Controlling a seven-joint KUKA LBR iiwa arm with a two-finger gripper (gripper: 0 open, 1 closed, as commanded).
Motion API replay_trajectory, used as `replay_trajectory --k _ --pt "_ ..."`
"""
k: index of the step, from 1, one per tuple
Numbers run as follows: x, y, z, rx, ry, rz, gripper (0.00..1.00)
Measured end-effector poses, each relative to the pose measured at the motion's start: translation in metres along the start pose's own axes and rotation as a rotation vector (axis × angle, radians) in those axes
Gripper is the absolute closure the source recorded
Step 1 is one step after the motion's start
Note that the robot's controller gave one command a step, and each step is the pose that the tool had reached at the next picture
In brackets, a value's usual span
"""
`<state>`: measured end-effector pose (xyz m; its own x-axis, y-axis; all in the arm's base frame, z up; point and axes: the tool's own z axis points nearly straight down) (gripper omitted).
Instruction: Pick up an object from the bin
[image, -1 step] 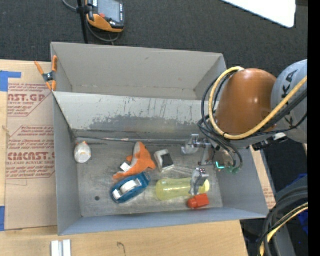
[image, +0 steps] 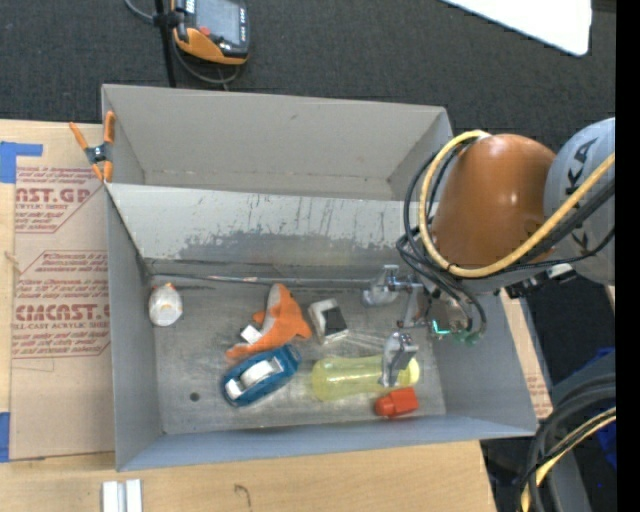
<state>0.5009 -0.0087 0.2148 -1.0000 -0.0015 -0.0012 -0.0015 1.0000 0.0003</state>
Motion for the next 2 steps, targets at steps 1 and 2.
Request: replay_trajectory --k 1,2 --pt "0.003 0.007 0.03 0.001 -0.007 -0.061 0.0" --pt "0.013 0.05 0.132 -0.005 -0.003 -0.083 1.0"
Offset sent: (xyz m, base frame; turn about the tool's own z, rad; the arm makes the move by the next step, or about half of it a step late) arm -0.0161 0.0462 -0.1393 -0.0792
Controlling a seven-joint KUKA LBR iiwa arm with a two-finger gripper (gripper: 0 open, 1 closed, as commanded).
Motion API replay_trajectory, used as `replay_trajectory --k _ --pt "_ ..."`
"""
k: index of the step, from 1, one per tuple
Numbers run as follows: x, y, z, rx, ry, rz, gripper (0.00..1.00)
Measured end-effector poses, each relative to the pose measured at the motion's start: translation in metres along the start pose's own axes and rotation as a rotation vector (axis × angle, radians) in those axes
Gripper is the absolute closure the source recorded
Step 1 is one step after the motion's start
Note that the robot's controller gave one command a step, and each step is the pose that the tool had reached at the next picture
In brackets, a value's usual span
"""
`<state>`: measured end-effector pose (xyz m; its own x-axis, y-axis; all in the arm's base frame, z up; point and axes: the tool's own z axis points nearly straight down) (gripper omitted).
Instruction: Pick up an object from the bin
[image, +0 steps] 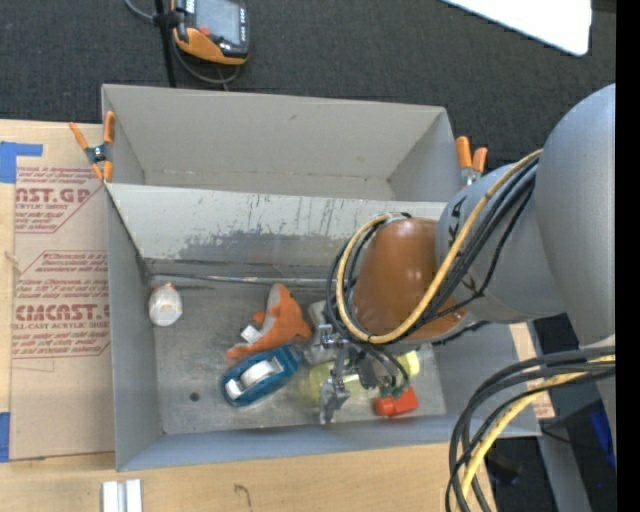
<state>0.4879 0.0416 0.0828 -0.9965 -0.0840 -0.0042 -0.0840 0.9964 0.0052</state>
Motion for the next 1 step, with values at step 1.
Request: replay_trajectory --k 1 --pt "0.0 0.0 0.0 0.0 0.0 0.0 1.0"
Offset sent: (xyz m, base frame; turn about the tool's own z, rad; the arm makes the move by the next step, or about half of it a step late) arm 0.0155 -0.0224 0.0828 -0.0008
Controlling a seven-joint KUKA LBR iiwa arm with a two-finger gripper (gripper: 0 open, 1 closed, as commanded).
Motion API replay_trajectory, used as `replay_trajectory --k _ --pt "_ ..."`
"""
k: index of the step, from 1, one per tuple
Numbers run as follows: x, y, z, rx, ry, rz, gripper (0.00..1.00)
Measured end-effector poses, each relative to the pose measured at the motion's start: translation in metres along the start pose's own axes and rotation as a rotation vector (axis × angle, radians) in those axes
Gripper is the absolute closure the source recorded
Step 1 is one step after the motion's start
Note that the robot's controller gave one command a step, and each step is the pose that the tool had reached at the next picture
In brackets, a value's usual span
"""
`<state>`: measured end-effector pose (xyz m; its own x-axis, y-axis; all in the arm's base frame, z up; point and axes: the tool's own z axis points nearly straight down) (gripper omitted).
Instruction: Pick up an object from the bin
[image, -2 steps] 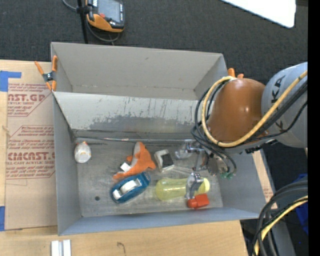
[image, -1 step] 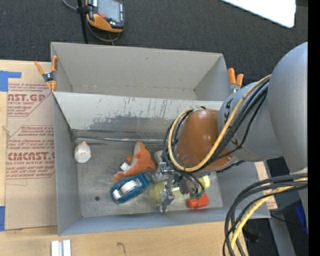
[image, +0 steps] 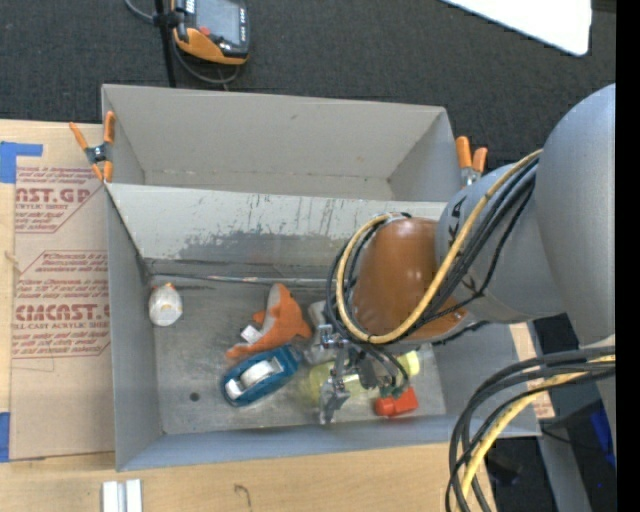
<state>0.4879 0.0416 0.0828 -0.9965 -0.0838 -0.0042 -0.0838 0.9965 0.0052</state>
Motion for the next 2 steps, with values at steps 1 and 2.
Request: replay_trajectory --k 1,2 --pt "-0.007 -0.015 -0.049 0.004 0.01 -0.001 1.0" --pt "-0.013 0.005 -0.102 0.005 0.003 -0.013 1.0"
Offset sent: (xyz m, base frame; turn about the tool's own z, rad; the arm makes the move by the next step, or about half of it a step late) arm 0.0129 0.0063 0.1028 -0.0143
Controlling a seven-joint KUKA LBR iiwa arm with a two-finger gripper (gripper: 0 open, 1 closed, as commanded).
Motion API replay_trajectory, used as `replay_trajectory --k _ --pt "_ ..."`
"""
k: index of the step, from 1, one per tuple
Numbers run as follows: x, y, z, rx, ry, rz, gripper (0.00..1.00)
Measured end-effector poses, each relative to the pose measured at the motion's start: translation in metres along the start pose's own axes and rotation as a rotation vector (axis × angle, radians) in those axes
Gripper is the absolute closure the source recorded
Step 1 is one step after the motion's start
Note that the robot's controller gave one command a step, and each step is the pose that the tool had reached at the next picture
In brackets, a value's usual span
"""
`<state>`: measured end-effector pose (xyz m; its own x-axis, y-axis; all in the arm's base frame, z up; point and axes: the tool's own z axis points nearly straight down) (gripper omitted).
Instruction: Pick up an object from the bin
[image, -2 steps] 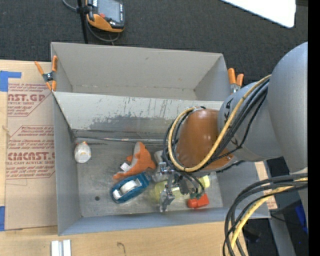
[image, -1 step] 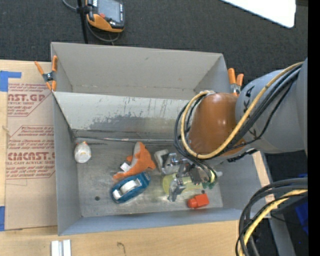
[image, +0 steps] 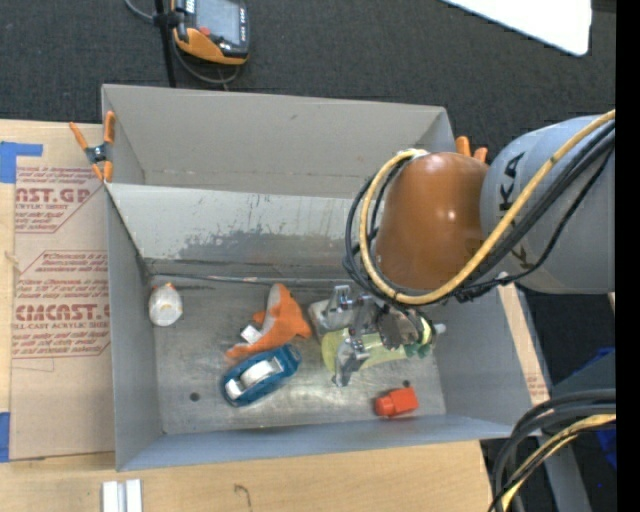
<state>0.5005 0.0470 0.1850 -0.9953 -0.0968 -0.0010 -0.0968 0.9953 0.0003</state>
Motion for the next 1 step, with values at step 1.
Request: replay_trajectory --k 1 --pt "0.0122 0.0009 -0.0565 0.0 0.0 0.013 1.0"
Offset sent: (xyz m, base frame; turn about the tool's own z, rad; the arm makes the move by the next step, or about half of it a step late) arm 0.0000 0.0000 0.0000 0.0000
